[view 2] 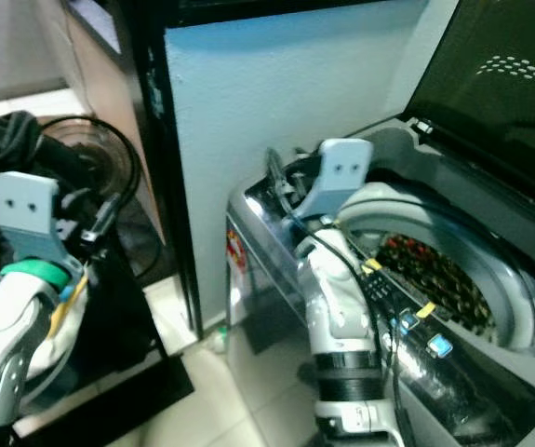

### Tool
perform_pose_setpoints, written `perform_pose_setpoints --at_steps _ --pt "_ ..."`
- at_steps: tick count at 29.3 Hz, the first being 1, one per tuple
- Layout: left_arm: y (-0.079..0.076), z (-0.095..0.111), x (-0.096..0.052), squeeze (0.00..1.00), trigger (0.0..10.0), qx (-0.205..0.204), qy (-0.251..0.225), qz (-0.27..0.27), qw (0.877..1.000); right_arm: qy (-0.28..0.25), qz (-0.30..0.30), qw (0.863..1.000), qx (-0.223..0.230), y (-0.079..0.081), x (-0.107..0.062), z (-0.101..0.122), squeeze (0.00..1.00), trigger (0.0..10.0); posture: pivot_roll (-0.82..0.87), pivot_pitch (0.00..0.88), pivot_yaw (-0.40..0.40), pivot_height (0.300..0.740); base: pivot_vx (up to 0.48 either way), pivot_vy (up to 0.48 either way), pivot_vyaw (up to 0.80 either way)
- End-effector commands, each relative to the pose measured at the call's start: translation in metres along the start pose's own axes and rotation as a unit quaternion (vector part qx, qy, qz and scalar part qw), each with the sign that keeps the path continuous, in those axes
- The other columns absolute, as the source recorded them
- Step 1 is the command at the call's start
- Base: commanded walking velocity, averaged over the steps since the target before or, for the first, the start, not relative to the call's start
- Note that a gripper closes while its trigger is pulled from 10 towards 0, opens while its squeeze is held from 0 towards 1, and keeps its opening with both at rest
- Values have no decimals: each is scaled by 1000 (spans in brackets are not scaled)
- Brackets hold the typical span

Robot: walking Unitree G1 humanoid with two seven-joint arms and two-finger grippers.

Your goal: Clothes washing

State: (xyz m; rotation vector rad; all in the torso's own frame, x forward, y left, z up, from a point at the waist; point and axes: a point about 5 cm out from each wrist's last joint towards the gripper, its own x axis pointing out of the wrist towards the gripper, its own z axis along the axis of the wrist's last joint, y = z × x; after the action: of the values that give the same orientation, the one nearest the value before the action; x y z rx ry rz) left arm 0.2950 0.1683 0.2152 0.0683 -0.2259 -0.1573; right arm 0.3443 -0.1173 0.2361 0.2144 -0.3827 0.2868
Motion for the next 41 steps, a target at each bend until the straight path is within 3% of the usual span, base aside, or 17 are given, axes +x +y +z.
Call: perform_pose_setpoints --at_steps 1,27,32,41 --pt "-1 -3 0 0 10000 -2 10 -3 1000 4 -2 1000 5 -2 -2 -1 0 10000 47 0 19 740 0 0 800" --pt "0 -2 -3 0 10000 -12 14 -5 1000 4 15 1000 11 -3 0 1 0 10000 47 0 25 740 0 0 800" --pt "-2 -1 -2 0 10000 -19 13 -8 1000 3 8 1000 30 -6 -3 0 0 10000 47 0 25 740 0 0 0" --pt "-5 0 -3 0 10000 -32 11 -15 999 2 10 999 38 -4 -3 0 0 10000 44 0 29 740 0 462 0"
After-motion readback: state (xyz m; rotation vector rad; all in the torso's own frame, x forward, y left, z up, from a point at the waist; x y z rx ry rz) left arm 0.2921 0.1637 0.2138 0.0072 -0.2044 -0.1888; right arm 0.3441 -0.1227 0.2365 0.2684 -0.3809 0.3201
